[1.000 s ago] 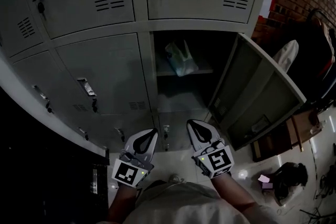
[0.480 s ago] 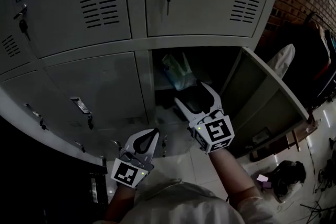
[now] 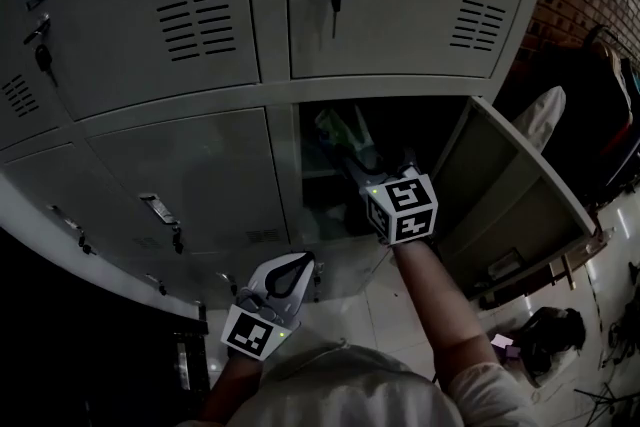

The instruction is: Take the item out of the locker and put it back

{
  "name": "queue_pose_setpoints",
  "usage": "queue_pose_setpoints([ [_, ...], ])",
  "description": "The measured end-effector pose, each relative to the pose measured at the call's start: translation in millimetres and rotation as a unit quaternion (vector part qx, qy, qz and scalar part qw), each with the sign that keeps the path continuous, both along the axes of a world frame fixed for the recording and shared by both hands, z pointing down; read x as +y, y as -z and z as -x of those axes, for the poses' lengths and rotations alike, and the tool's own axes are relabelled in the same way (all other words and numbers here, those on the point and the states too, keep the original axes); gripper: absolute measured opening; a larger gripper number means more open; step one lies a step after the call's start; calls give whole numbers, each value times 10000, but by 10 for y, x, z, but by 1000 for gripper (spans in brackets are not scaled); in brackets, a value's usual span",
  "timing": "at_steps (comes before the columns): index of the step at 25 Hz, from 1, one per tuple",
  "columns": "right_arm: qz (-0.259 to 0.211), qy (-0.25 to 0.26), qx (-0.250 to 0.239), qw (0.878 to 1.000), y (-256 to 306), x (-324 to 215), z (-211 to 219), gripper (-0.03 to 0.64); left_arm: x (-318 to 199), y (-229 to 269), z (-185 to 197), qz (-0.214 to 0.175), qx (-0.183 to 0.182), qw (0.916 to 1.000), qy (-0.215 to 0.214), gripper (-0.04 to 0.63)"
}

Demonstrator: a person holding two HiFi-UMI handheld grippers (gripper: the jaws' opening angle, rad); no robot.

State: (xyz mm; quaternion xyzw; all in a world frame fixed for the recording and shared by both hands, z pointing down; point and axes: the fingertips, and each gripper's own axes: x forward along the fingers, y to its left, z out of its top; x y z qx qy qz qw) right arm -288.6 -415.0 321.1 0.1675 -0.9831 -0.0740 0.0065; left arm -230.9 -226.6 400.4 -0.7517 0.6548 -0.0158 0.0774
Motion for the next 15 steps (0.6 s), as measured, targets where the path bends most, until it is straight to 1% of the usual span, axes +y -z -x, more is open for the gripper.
queue_pose_setpoints([
  [3, -10, -41, 207, 9998, -74, -20, -7, 54, 14, -14, 42, 31, 38, 10000, 42, -21],
  [4, -28, -7, 235, 9997, -77, -17, -7, 27, 16, -30, 48, 52, 46, 10000, 43, -21],
  [6, -31, 91, 236, 9997, -63, 8, -6, 12, 22, -61, 54, 84, 61, 9999, 32, -21],
  [8, -143, 76, 150, 9998, -4, 36, -42, 6, 43, -81, 55, 110, 50, 9999, 13, -21],
  [11, -473, -53, -178, 9987, 196, 157, -213, 4, 101, -75, 78, 127, 116, 9998, 31, -21],
  [15, -760, -118, -582, 9953, 324, 542, -572, 5, 179, -21, 157, 39, 179, 9998, 118, -21],
])
